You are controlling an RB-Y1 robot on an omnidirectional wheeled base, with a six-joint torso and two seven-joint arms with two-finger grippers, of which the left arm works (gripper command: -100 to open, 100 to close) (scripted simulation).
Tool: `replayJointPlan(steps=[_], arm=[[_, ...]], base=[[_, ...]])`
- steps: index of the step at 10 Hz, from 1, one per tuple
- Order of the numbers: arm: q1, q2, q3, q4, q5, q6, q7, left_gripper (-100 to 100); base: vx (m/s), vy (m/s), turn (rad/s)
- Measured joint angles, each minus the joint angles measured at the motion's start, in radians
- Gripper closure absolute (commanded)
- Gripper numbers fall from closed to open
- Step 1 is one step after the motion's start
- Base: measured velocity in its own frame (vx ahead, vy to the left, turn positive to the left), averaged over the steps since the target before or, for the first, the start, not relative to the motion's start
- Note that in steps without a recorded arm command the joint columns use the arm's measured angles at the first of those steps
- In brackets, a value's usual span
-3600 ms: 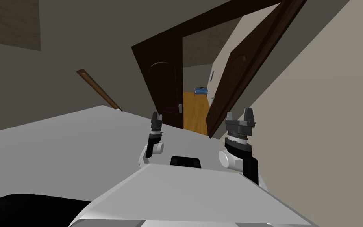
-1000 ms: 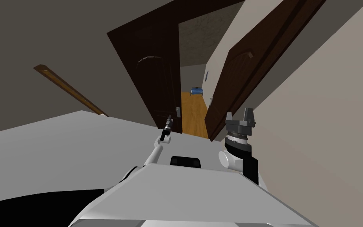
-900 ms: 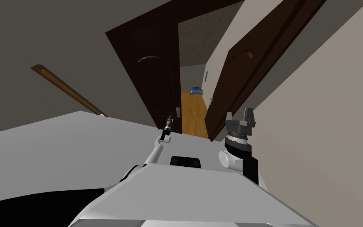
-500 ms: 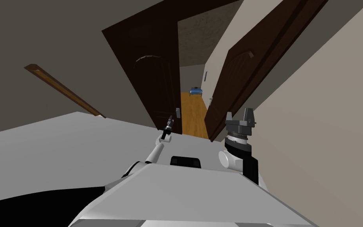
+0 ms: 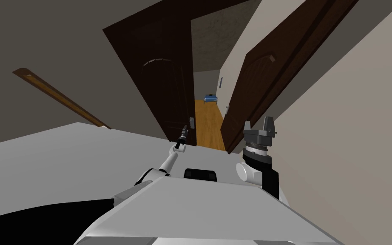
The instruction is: Push the door open
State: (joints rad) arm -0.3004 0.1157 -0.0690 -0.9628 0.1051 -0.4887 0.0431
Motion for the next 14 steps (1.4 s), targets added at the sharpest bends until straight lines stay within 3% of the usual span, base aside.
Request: replayJointPlan(steps=[2,10,14], arm=[[-0.019,0.001,-0.003,0.040,0.005,0.003,0.001,-100],[-0.162,0.009,-0.013,0.292,0.037,0.008,0.010,-100],[-0.165,0.010,-0.008,0.300,0.039,0.007,0.010,-100]], base=[[0.056,0.036,-0.033],[0.067,0.034,-0.034],[0.165,-0.017,-0.023]])
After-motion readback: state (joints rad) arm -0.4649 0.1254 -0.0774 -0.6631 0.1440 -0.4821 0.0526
